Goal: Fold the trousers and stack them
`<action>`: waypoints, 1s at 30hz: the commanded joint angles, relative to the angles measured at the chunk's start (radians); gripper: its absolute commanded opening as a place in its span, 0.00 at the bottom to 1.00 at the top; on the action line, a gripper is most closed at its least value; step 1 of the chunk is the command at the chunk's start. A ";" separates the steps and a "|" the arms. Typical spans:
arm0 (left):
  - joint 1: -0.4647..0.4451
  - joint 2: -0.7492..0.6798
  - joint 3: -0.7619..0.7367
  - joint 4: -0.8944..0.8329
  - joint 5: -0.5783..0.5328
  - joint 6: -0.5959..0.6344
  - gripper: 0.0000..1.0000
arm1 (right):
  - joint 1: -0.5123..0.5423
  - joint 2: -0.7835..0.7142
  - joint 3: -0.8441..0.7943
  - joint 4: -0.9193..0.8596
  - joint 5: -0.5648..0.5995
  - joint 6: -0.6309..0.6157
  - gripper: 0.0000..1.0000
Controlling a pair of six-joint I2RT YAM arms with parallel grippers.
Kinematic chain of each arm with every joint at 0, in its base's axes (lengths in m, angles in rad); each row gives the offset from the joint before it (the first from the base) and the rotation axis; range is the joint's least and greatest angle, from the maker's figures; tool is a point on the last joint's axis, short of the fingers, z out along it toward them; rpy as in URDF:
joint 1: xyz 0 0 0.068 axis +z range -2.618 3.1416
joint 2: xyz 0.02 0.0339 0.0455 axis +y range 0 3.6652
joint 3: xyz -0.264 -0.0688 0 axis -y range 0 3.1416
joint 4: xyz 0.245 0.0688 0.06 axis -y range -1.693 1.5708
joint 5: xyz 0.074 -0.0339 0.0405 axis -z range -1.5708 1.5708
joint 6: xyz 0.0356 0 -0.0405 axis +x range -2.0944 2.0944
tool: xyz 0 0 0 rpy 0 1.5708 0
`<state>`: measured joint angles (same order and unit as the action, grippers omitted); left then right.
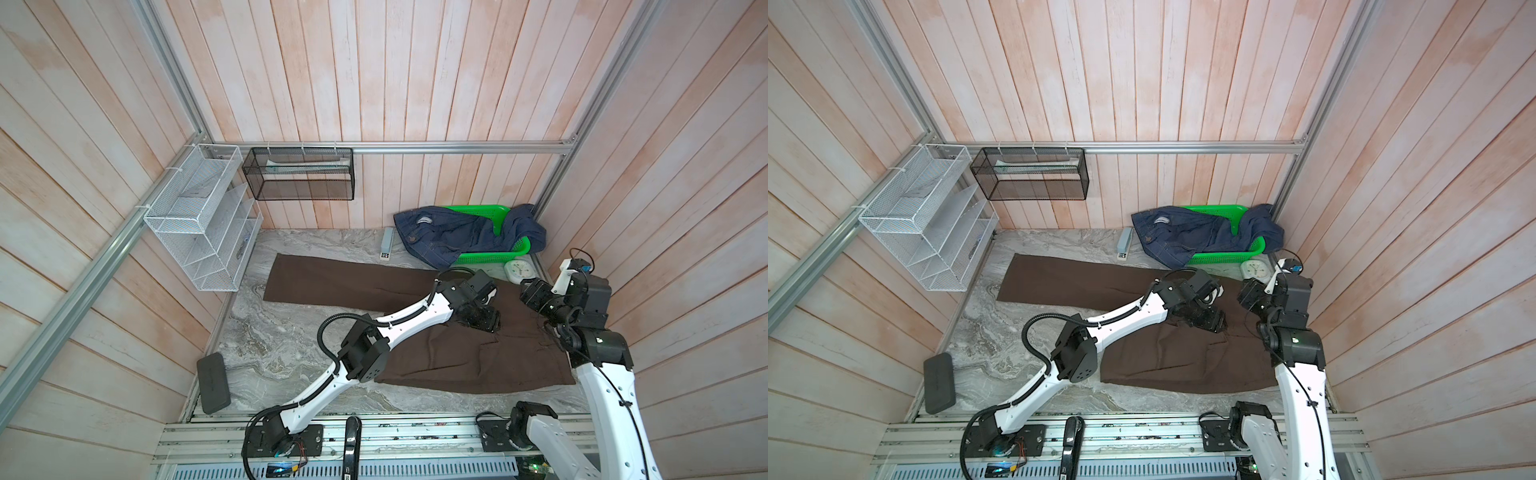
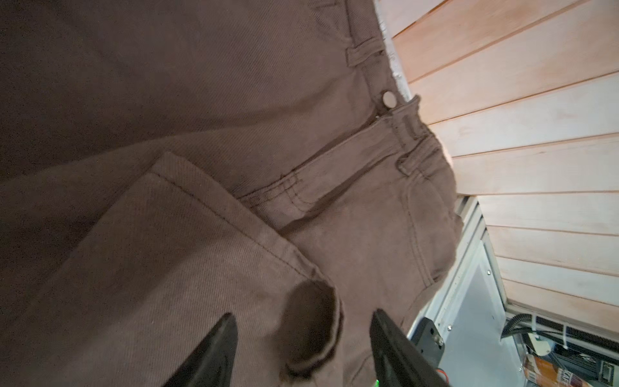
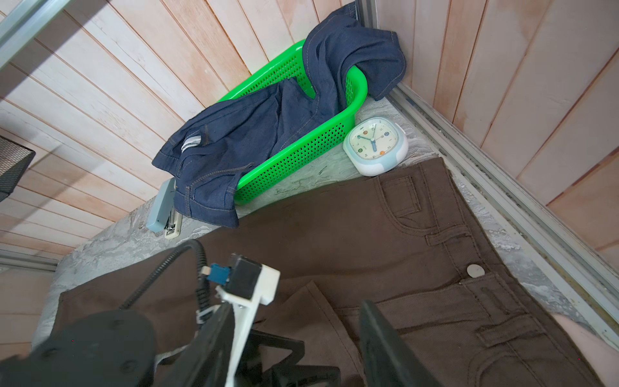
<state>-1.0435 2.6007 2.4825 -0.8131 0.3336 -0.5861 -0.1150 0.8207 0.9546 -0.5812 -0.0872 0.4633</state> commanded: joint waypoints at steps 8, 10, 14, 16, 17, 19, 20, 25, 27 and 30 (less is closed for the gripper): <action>-0.067 -0.073 -0.222 0.065 0.149 -0.085 0.65 | -0.014 0.000 0.021 0.014 -0.005 0.009 0.60; -0.079 -0.096 -0.222 0.079 0.150 -0.098 0.64 | -0.015 -0.001 0.022 0.015 -0.009 0.011 0.60; -0.079 -0.058 -0.137 0.032 0.098 -0.104 0.64 | -0.017 0.001 0.028 0.020 -0.014 0.017 0.60; -0.079 -0.010 -0.064 -0.012 0.084 -0.109 0.65 | -0.017 0.005 0.034 0.017 -0.015 0.017 0.60; -0.079 0.011 -0.035 -0.029 0.072 -0.110 0.65 | -0.017 0.006 0.036 0.015 -0.017 0.015 0.60; -0.076 0.050 0.014 -0.053 0.044 -0.120 0.65 | -0.017 0.009 0.040 0.014 -0.015 0.012 0.60; -0.073 0.059 0.024 -0.052 0.044 -0.126 0.66 | -0.016 0.009 0.041 0.013 -0.016 0.013 0.60; -0.069 0.067 0.029 -0.021 0.030 -0.144 0.70 | -0.016 0.009 0.034 0.015 -0.018 0.012 0.60; -0.063 0.076 0.033 -0.017 0.008 -0.156 0.70 | -0.016 0.009 0.028 0.021 -0.023 0.017 0.60; -0.058 0.099 0.053 -0.009 -0.004 -0.183 0.71 | -0.017 0.009 0.022 0.027 -0.030 0.022 0.60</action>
<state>-1.1053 2.6598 2.4981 -0.8162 0.3649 -0.7380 -0.1272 0.8295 0.9661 -0.5743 -0.1017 0.4725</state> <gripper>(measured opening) 0.705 0.602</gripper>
